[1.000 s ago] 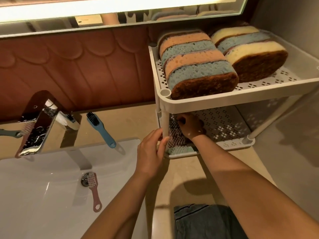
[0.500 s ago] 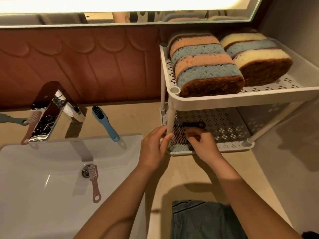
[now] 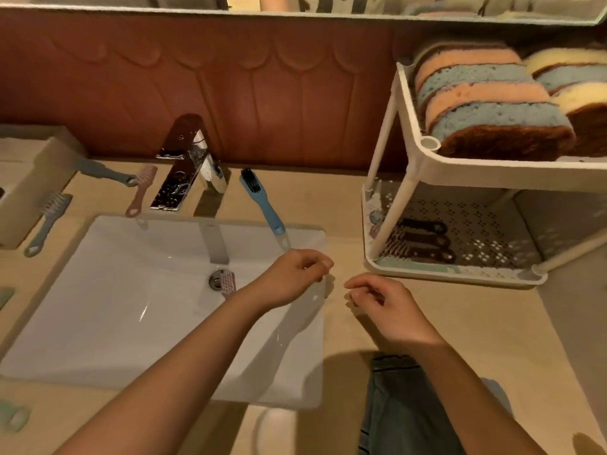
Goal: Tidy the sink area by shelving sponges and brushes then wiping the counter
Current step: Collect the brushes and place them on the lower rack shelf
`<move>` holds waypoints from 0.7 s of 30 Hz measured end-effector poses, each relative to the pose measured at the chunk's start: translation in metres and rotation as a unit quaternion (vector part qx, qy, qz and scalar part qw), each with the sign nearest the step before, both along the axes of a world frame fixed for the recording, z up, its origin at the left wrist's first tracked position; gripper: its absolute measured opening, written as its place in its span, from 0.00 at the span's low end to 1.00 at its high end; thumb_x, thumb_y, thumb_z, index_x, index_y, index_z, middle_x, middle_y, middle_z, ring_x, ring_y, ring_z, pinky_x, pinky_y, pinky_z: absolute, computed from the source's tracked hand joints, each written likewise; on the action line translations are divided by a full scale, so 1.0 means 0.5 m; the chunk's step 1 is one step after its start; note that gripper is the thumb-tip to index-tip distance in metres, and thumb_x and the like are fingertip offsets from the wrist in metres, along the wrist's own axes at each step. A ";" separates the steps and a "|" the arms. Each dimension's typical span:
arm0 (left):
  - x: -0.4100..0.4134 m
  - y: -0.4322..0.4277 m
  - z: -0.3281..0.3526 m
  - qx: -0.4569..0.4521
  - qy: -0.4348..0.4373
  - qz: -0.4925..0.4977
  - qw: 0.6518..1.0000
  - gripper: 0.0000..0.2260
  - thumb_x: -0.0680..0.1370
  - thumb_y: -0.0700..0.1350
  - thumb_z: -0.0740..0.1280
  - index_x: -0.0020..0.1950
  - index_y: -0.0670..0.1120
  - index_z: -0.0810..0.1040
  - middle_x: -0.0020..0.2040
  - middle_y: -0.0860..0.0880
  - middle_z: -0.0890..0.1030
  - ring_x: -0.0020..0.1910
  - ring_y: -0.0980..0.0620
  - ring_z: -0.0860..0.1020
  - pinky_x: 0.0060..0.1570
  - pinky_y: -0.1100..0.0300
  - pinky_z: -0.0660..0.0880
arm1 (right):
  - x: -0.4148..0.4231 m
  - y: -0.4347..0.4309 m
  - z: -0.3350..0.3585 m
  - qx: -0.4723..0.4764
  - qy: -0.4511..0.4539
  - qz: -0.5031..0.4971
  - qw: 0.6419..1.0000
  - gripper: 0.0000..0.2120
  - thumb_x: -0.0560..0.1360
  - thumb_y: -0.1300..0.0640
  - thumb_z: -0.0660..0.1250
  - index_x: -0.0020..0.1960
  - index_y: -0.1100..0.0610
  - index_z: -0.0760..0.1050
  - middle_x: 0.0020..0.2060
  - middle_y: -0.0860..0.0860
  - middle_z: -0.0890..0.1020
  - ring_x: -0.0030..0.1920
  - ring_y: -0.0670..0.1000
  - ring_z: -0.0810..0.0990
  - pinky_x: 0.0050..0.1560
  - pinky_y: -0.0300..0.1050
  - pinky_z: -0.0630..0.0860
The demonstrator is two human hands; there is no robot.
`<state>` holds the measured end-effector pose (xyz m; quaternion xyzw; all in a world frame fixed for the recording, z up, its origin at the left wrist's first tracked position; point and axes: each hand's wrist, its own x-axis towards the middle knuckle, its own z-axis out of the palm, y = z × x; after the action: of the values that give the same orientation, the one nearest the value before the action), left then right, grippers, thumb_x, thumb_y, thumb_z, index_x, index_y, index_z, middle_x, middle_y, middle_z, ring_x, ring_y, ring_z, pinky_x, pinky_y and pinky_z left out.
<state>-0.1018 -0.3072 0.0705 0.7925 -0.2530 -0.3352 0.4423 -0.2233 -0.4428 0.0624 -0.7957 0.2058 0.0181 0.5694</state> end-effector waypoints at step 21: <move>0.092 0.603 -0.088 0.201 -0.065 0.259 0.942 0.13 0.79 0.46 0.62 0.63 0.46 0.74 0.64 0.49 0.73 0.64 0.49 0.70 0.58 0.62 0.64 | 0.229 0.385 -0.217 -0.089 0.186 0.174 0.963 0.06 0.73 0.61 0.65 0.46 0.60 0.79 0.41 0.49 0.79 0.43 0.50 0.74 0.37 0.40 0.67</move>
<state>-0.0558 -0.0057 0.0267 0.9233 0.0059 -0.2004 0.3278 -0.1089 -0.2504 -0.0463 -0.8492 0.1675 0.2466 0.4358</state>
